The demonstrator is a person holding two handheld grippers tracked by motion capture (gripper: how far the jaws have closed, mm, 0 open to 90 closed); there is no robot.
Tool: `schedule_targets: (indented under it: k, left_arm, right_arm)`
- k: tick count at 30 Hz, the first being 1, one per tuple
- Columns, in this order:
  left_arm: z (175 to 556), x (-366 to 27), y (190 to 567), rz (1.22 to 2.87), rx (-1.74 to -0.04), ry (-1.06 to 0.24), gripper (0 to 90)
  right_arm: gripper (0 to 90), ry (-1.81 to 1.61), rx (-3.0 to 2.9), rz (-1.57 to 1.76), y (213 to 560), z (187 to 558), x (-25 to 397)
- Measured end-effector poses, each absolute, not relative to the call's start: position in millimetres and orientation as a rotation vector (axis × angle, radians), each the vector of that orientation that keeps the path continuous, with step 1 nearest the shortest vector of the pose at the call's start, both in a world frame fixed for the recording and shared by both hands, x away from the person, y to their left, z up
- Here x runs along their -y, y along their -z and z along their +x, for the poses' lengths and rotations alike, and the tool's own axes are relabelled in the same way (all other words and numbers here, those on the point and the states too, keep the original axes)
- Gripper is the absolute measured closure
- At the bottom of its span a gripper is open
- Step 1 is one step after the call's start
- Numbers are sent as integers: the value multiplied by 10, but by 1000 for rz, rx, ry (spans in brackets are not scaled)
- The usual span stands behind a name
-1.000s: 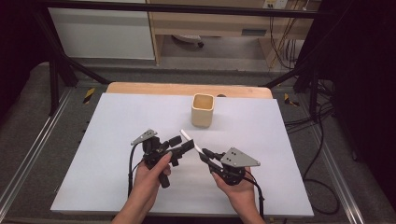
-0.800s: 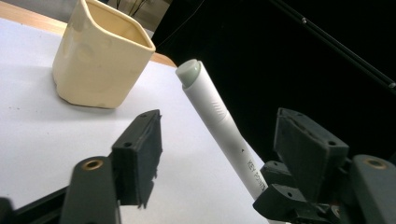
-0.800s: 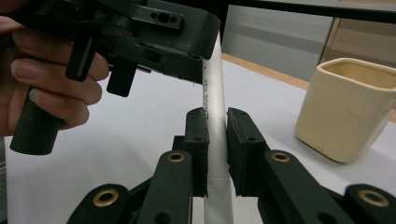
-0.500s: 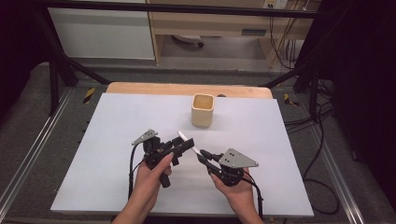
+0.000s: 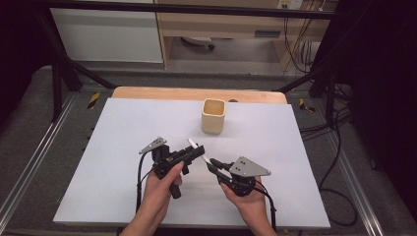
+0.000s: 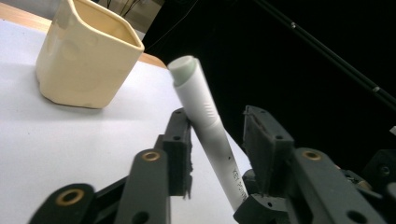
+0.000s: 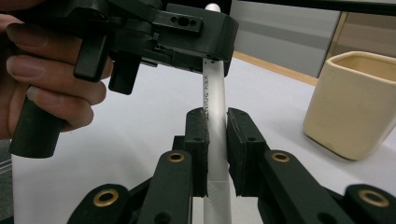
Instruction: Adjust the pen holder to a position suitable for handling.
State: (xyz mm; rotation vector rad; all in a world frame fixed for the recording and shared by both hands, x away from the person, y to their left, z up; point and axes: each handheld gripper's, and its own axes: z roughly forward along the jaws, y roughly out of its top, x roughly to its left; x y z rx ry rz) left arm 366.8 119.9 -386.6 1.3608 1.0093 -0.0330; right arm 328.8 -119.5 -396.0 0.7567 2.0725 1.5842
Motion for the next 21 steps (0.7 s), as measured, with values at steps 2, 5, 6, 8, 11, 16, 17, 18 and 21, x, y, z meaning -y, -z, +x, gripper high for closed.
schedule_targets:
  k: [2, 5, 6, 8, 11, 16, 17, 18, 21]
  left_arm:
    - [3662, -1201, 3869, 1363, -1003, 33, 669]
    - [3645, -1199, 3868, 1357, -989, 34, 732]
    - [3637, -1199, 3865, 1349, -985, 37, 755]
    - [3629, -1194, 3862, 1334, -976, 52, 775]
    - [3617, -1186, 3858, 1336, -970, 45, 784]
    - [3612, -1182, 3857, 1337, -967, 40, 786]
    - [3610, -1180, 3857, 1338, -965, 38, 786]
    - [3608, -1180, 3856, 1340, -965, 35, 786]
    - [3606, -1184, 3857, 1344, -957, 32, 786]
  right_arm:
    - [789, -1582, -2077, 756, 3963, 3287, 1192]
    - [789, -1580, -2081, 759, 3968, 3291, 1185]
    - [789, -1581, -2081, 759, 3970, 3292, 1181]
    - [789, -1583, -2080, 757, 3972, 3293, 1168]
    - [789, -1586, -2082, 758, 3980, 3297, 1160]
    - [789, -1589, -2086, 758, 3981, 3298, 1165]
    - [789, -1588, -2088, 758, 3981, 3299, 1167]
    - [788, -1589, -2088, 759, 3983, 3299, 1166]
    - [788, -1598, -2094, 760, 3990, 3304, 1166]
